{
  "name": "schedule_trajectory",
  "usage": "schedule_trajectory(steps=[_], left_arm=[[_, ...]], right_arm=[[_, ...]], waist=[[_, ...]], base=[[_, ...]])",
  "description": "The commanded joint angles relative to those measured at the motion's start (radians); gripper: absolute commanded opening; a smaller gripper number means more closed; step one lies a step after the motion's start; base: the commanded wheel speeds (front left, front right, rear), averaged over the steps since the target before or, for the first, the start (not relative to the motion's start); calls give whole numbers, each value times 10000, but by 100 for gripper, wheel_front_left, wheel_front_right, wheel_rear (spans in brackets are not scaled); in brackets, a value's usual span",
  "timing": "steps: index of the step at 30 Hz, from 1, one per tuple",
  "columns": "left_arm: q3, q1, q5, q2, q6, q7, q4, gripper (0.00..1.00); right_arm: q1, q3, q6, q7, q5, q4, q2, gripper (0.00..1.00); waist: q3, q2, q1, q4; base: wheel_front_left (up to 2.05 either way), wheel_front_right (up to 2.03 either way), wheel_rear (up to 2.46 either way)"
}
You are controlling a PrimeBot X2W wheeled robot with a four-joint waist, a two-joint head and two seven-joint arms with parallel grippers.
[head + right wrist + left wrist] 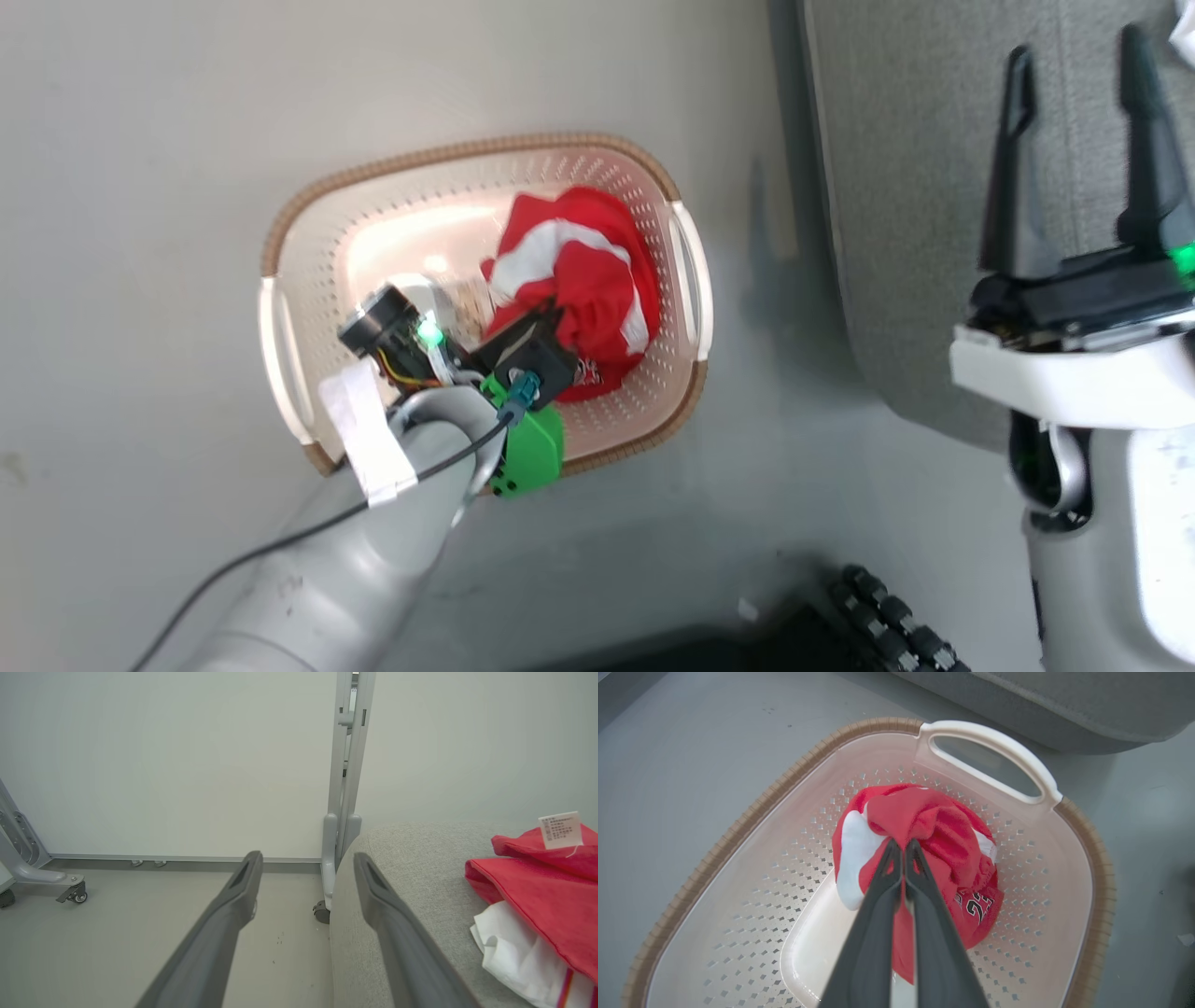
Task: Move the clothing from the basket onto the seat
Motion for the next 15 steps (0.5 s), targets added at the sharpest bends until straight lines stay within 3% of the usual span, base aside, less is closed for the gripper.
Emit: schedule_trajectory(steps=[1,15], left_arm=[[122,462,-245,8,10,-5,-307,0],[1937,3814,-1927,9,107,-7,-3799,0]], right_arm=[[295,116,-17,-31,-15,161,-26,100],[1914,946,-16,-30,366,1692,-149,100]], waist=[[-1645,0,1,542],[-5429,0,1,1010]], base=[[0,0,0],[0,0,0]])
